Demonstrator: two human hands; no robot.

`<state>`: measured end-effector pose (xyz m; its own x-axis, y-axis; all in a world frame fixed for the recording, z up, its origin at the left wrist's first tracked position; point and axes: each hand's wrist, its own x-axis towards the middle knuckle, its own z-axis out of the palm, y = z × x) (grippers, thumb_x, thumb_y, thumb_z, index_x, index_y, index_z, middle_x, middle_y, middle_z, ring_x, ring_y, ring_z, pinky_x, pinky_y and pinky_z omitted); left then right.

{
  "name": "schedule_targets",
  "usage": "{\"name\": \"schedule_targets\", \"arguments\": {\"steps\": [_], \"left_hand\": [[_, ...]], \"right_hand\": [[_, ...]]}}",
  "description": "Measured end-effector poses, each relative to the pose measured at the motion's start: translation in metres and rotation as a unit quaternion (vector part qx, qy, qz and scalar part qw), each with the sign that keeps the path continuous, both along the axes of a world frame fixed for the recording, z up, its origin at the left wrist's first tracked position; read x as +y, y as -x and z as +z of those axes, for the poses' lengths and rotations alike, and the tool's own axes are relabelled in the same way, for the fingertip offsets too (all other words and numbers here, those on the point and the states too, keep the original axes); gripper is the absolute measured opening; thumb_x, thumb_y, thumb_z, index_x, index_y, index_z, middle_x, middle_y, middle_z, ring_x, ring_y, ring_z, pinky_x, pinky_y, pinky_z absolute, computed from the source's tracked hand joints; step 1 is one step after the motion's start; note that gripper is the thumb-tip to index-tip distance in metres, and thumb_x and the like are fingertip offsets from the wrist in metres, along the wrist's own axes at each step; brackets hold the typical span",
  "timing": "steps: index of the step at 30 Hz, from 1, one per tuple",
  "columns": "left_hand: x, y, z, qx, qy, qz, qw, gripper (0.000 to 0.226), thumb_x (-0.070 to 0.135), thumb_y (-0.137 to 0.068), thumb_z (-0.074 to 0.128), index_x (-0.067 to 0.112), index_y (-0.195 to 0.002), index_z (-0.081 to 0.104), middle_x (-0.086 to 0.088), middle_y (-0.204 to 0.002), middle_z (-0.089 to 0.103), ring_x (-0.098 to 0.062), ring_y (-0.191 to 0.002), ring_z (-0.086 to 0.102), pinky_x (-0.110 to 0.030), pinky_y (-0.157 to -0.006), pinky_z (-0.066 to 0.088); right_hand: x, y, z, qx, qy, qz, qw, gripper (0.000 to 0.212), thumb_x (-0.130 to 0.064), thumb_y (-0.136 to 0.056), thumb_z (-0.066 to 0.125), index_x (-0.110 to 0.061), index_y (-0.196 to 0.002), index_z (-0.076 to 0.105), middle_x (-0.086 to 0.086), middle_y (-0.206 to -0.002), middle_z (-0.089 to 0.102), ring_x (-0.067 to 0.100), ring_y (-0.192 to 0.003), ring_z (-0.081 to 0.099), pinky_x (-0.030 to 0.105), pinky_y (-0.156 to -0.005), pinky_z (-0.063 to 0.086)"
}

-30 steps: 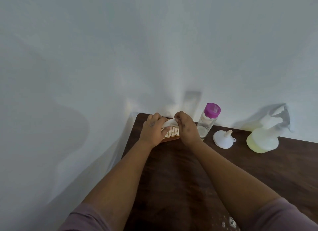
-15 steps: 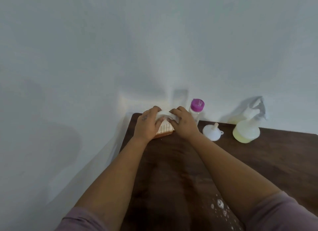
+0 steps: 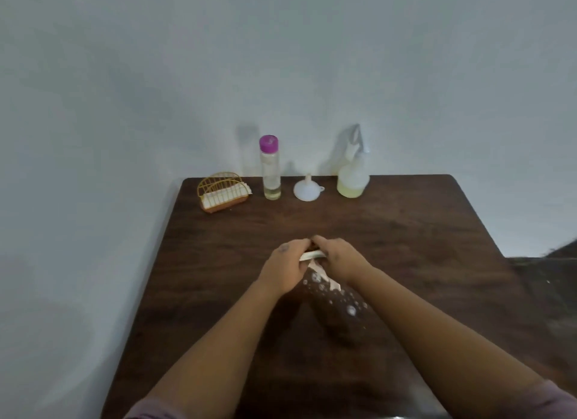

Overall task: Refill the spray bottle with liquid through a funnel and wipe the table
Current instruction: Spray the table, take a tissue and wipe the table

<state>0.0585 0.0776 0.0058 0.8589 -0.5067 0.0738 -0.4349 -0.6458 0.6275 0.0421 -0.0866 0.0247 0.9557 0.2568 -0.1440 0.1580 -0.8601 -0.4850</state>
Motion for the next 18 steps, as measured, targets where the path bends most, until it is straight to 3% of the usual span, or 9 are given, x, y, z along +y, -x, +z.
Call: {"name": "schedule_targets", "arguments": {"steps": [3, 5, 7, 10, 12, 15, 18], "left_hand": [[-0.026, 0.036, -0.015, 0.048, 0.027, 0.047, 0.997, 0.017, 0.019, -0.088, 0.066, 0.021, -0.098, 0.052, 0.006, -0.092, 0.061, -0.011, -0.082, 0.058, -0.029, -0.076, 0.050], [-0.034, 0.054, -0.028, 0.069, 0.030, 0.083, 0.994, 0.020, 0.022, -0.086, 0.068, 0.022, -0.097, 0.051, 0.008, -0.093, 0.059, -0.008, -0.079, 0.057, -0.031, -0.077, 0.051], [-0.036, 0.070, -0.040, 0.076, 0.011, 0.104, 0.992, 0.021, 0.025, -0.087, 0.067, 0.022, -0.102, 0.052, 0.008, -0.102, 0.058, -0.011, -0.090, 0.059, -0.033, -0.084, 0.051], [-0.034, 0.087, -0.050, 0.073, -0.030, 0.124, 0.989, 0.030, 0.028, -0.091, 0.064, 0.019, -0.117, 0.053, 0.005, -0.119, 0.053, -0.015, -0.115, 0.050, -0.031, -0.096, 0.045], [-0.030, 0.096, -0.053, 0.067, -0.051, 0.146, 0.986, 0.034, 0.029, -0.092, 0.062, 0.018, -0.122, 0.052, 0.003, -0.126, 0.048, -0.017, -0.122, 0.040, -0.031, -0.098, 0.041], [-0.022, 0.105, -0.057, 0.071, -0.074, 0.173, 0.980, 0.038, 0.030, -0.091, 0.062, 0.018, -0.125, 0.050, 0.001, -0.130, 0.043, -0.020, -0.125, 0.035, -0.035, -0.095, 0.044], [-0.009, 0.107, -0.064, 0.059, -0.100, 0.190, 0.975, 0.042, 0.032, -0.090, 0.062, 0.017, -0.128, 0.050, 0.000, -0.132, 0.044, -0.021, -0.124, 0.037, -0.036, -0.096, 0.045]], "right_hand": [[-0.046, 0.041, -0.019, 0.074, -0.046, -0.120, 0.989, 0.010, -0.007, -0.086, 0.056, -0.013, -0.093, 0.059, 0.007, -0.089, 0.065, 0.026, -0.085, 0.062, 0.033, -0.070, 0.047], [-0.074, 0.057, -0.031, 0.096, -0.062, -0.200, 0.973, 0.017, -0.007, -0.087, 0.055, -0.011, -0.101, 0.064, 0.009, -0.101, 0.066, 0.027, -0.095, 0.062, 0.030, -0.076, 0.046], [-0.096, 0.066, -0.039, 0.101, -0.052, -0.274, 0.955, 0.024, -0.011, -0.090, 0.052, -0.007, -0.111, 0.062, 0.012, -0.111, 0.065, 0.029, -0.103, 0.060, 0.028, -0.078, 0.044], [-0.110, 0.070, -0.042, 0.054, -0.004, -0.333, 0.941, 0.020, -0.011, -0.094, 0.045, -0.002, -0.109, 0.055, 0.017, -0.115, 0.059, 0.034, -0.102, 0.058, 0.032, -0.075, 0.041], [-0.105, 0.072, -0.044, 0.043, 0.030, -0.302, 0.952, 0.024, -0.018, -0.096, 0.046, -0.003, -0.114, 0.051, 0.017, -0.120, 0.053, 0.036, -0.105, 0.055, 0.039, -0.082, 0.044], [-0.083, 0.080, -0.060, 0.135, 0.124, -0.138, 0.973, 0.054, -0.046, -0.095, 0.047, -0.007, -0.133, 0.045, 0.014, -0.133, 0.043, 0.032, -0.119, 0.046, 0.041, -0.097, 0.042], [-0.072, 0.091, -0.078, 0.005, 0.172, -0.072, 0.982, 0.062, -0.045, -0.098, 0.040, -0.014, -0.150, 0.026, 0.009, -0.158, 0.020, 0.029, -0.139, 0.025, 0.041, -0.109, 0.032]]}}
